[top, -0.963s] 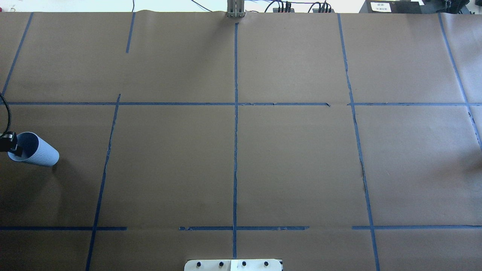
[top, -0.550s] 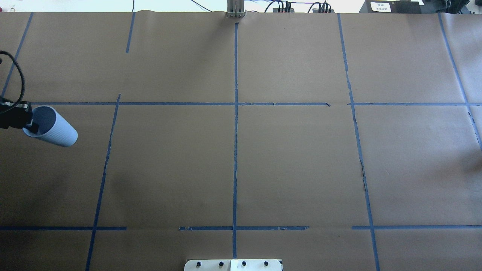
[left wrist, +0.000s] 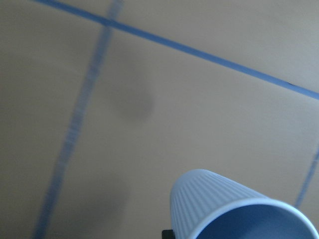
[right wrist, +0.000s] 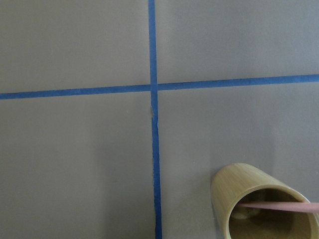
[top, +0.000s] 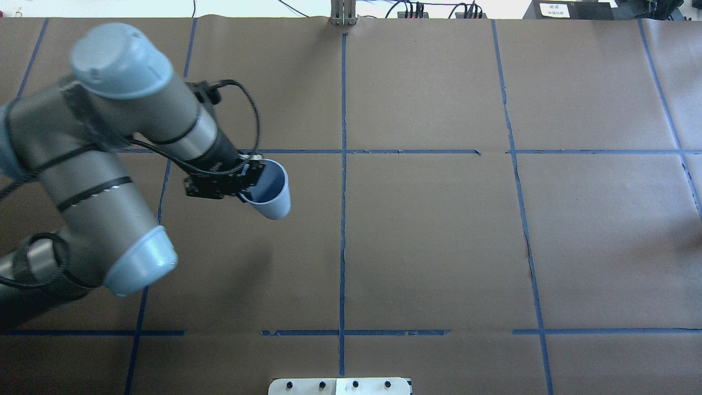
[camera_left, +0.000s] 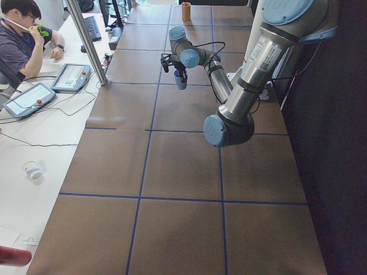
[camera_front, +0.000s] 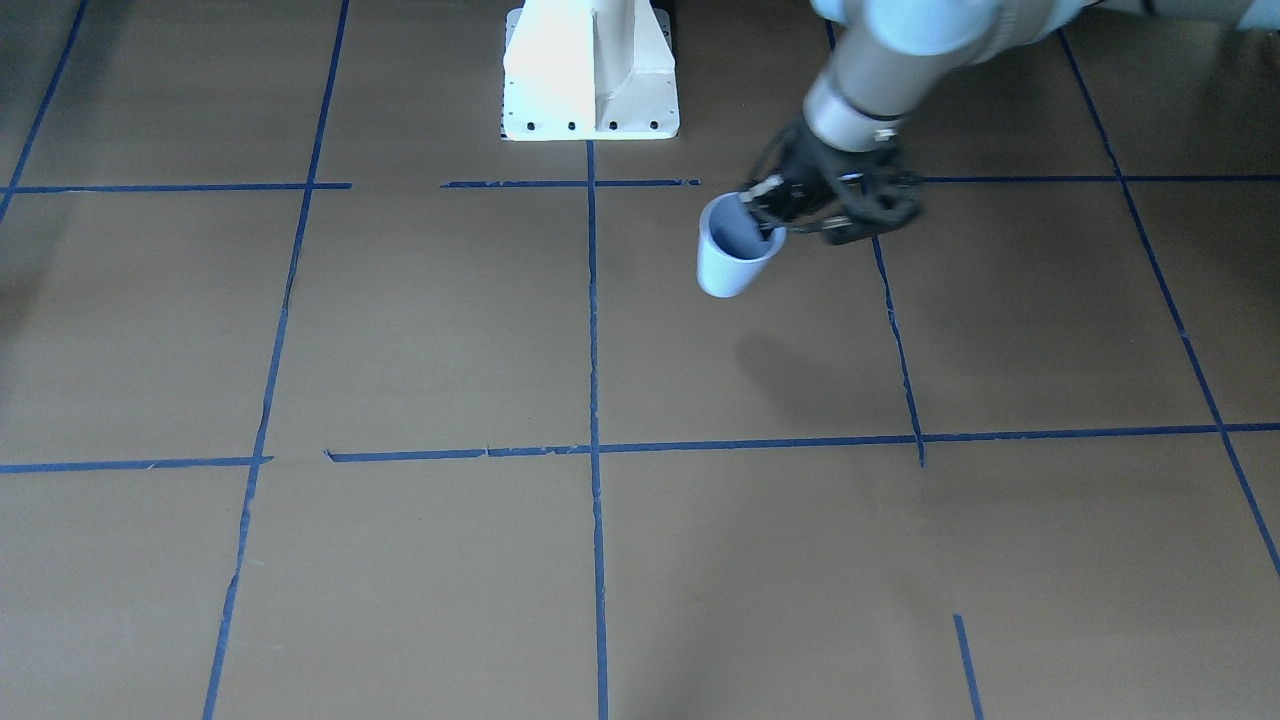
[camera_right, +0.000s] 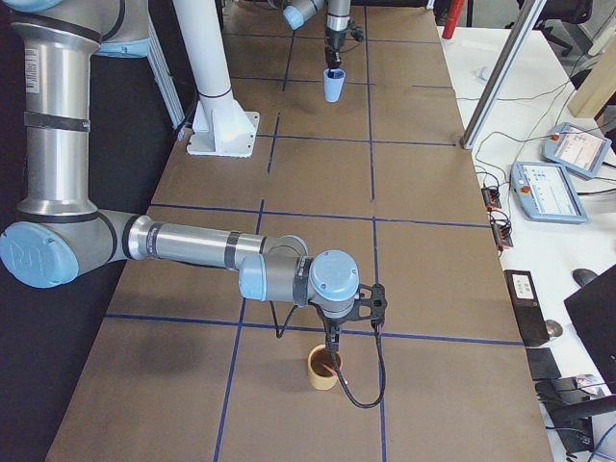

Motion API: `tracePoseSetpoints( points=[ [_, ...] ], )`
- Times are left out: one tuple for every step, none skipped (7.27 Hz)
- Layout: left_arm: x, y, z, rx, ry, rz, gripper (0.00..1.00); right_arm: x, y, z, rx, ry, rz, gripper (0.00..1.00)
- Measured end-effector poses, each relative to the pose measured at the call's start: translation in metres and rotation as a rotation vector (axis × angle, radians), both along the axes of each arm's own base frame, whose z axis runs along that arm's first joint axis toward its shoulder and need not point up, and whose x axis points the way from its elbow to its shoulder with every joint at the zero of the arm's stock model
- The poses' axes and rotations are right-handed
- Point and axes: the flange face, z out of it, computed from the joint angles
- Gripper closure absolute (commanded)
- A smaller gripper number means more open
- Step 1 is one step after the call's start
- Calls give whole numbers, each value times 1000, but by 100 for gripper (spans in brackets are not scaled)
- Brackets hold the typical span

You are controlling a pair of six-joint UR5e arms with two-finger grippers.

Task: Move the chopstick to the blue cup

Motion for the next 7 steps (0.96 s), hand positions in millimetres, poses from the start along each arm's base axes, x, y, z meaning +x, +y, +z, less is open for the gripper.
tracePoseSetpoints(
  points=[
    [37, 4, -23, -5, 0, 0, 100, 0, 0, 0, 0, -1, 0, 0],
    [61, 6, -33, 3, -1, 1, 100, 0, 0, 0, 1, -4, 0, 0],
    [83, 5, -32, 20, -1, -2, 100, 0, 0, -1, 1, -7, 0, 0],
    [99, 3, -26, 33, -1, -5, 100, -1, 0, -1, 2, -10, 0, 0],
    [108, 1, -21, 38, -1, -5, 99, -1, 0, -1, 2, -11, -1, 0],
    [113, 2, -18, 39, -2, -2, 97, -1, 0, -1, 2, -13, -1, 0],
    [117, 4, -16, 39, -3, 3, 95, -1, 0, -1, 1, -16, 0, 0]
  ],
)
